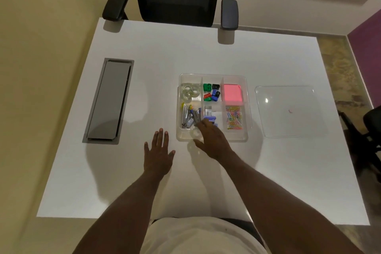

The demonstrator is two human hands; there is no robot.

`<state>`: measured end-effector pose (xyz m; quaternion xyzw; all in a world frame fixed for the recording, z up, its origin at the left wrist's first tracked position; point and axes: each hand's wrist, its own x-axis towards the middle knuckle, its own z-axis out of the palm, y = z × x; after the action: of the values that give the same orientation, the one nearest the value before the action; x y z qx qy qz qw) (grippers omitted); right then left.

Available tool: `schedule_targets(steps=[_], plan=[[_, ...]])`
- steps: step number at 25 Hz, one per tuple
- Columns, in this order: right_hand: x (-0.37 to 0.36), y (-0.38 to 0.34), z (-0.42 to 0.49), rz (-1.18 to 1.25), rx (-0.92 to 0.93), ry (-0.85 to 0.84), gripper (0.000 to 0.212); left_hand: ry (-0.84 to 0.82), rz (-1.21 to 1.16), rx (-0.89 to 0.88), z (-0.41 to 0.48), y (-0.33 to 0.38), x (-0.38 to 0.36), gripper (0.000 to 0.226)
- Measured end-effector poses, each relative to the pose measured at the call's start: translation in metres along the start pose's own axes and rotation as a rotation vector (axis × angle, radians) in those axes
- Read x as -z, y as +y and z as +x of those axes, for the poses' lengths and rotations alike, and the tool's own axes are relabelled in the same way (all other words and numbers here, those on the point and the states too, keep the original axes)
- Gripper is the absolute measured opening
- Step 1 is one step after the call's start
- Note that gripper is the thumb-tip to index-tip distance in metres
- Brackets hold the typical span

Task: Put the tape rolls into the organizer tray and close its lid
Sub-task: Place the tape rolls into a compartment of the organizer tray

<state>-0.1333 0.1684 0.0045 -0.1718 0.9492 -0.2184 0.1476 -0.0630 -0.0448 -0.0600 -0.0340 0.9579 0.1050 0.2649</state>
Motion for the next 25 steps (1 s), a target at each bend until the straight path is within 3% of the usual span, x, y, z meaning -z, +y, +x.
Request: schedule_targets(steps=[3, 8, 11, 18, 25], plan=[[0.024, 0.004, 0.039, -0.002, 0.022, 0.03, 0.06, 0.032, -0.043, 0.003, -0.001, -0.002, -0.006, 0.077], [0.05, 0.009, 0.102, 0.016, -0.101, 0.08, 0.055, 0.085, -0.066, 0.012, 0.0, -0.005, -0.017, 0.077], [0.054, 0.013, 0.133, -0.149, -0.134, 0.153, 0.047, 0.12, -0.085, 0.007, 0.002, -0.008, -0.021, 0.076], [0.045, 0.014, 0.177, -0.462, -0.166, 0.027, 0.049, 0.122, -0.072, 0.024, 0.006, -0.008, -0.026, 0.076], [0.04, 0.013, 0.184, -0.512, -0.184, -0.034, 0.051, 0.133, -0.069, 0.038, 0.009, -0.009, -0.029, 0.077]])
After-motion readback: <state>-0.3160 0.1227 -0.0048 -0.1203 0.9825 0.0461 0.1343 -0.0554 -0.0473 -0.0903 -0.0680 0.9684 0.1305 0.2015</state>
